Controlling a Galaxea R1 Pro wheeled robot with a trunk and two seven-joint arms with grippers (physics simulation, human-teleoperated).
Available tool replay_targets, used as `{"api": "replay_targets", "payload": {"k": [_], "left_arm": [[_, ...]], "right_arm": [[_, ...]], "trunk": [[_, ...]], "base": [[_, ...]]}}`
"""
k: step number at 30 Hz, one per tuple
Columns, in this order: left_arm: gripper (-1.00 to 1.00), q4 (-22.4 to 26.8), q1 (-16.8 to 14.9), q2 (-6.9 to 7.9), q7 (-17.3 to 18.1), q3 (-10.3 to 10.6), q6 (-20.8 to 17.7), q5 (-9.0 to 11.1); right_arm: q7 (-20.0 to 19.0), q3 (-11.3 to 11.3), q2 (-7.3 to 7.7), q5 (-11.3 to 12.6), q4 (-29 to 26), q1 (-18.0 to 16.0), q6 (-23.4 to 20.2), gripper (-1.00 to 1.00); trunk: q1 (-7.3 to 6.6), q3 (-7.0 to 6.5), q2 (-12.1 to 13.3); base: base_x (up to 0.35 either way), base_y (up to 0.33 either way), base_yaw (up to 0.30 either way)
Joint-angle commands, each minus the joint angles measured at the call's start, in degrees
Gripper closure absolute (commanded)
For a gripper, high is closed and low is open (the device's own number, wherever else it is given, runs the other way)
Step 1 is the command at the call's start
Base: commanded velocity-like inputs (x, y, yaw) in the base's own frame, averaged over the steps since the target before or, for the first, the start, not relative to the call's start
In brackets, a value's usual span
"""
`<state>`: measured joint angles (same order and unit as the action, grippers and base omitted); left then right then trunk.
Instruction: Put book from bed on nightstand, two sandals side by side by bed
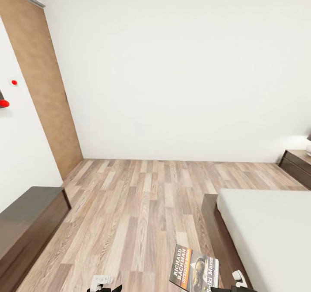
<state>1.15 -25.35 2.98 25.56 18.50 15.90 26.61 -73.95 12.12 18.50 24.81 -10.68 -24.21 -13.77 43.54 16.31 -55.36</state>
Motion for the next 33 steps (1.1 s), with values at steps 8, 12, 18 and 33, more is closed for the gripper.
{"api": "replay_targets", "payload": {"k": [8, 12, 18, 33], "left_arm": [[-1.0, -0.1, 0.0, 0.01, 0.2, 0.5, 0.2, 0.6], [-1.0, -0.1, 0.0, 0.01, 0.2, 0.5, 0.2, 0.5], [-1.0, -0.1, 0.0, 0.01, 0.2, 0.5, 0.2, 0.6], [-1.0, -0.1, 0.0, 0.01, 0.2, 0.5, 0.2, 0.5]], "right_arm": [[-0.1, 0.3, 0.04, 0.7, 0.0, 0.0, -0.6, 1.0], [-0.1, 0.3, 0.04, 0.7, 0.0, 0.0, -0.6, 1.0], [-0.1, 0.3, 0.04, 0.7, 0.0, 0.0, -0.6, 1.0], [-0.1, 0.3, 0.04, 0.7, 0.0, 0.0, -0.6, 1.0]], "trunk": [[0.04, 0.07, 0.0], [0.04, 0.07, 0.0], [0.04, 0.07, 0.0], [0.04, 0.07, 0.0]], "base": [[0.327, 0.0, 0.0], [0.327, 0.0, 0.0], [0.327, 0.0, 0.0], [0.327, 0.0, 0.0]]}}
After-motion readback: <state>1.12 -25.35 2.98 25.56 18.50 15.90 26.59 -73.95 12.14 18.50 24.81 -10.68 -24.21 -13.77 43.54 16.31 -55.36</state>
